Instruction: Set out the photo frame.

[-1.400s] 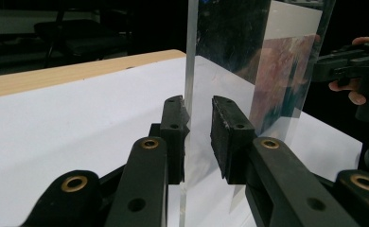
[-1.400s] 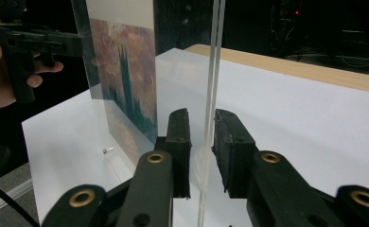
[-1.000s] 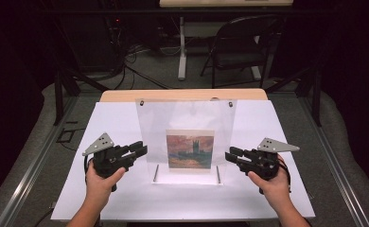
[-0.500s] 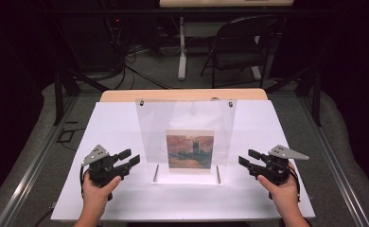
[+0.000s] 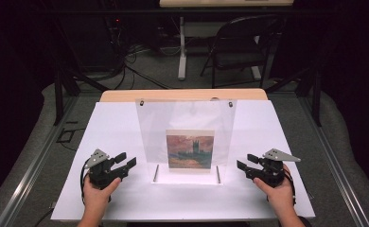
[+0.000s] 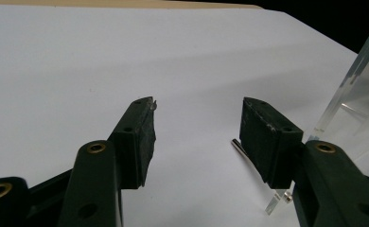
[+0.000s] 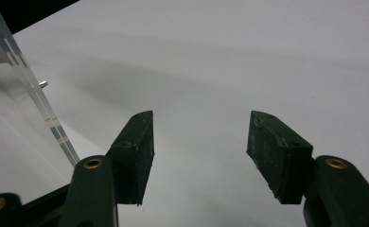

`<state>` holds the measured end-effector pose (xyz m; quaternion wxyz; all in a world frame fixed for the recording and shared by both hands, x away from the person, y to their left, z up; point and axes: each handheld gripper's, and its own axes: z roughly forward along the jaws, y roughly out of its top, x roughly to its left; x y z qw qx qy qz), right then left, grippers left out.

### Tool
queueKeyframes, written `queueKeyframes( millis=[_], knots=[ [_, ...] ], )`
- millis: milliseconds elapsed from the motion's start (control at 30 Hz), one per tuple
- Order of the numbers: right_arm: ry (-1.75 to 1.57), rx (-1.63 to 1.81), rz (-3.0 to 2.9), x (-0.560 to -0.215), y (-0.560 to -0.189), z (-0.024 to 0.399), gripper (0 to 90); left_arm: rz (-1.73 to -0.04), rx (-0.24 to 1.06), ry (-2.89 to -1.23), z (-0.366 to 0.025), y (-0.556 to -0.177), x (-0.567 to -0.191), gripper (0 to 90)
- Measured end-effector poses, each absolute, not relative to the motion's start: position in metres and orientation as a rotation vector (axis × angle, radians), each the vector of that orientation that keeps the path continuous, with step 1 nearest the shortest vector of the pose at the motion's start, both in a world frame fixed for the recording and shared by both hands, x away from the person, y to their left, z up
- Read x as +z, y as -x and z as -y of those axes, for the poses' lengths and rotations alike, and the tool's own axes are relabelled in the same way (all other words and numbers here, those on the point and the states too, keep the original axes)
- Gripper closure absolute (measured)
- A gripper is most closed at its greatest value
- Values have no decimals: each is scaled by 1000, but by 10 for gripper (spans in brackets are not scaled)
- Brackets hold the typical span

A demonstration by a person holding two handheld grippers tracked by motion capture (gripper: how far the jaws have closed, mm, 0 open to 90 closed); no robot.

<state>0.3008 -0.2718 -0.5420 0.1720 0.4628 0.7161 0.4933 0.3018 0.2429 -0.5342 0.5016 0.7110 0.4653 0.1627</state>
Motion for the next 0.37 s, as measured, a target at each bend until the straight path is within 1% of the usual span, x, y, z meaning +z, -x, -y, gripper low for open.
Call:
queueKeyframes(
  millis=[367],
  knots=[
    [-1372, 1404, -2053, -550, -304, 274, 412, -1148, 375, -1734, -241, -306, -542, 445]
  ],
)
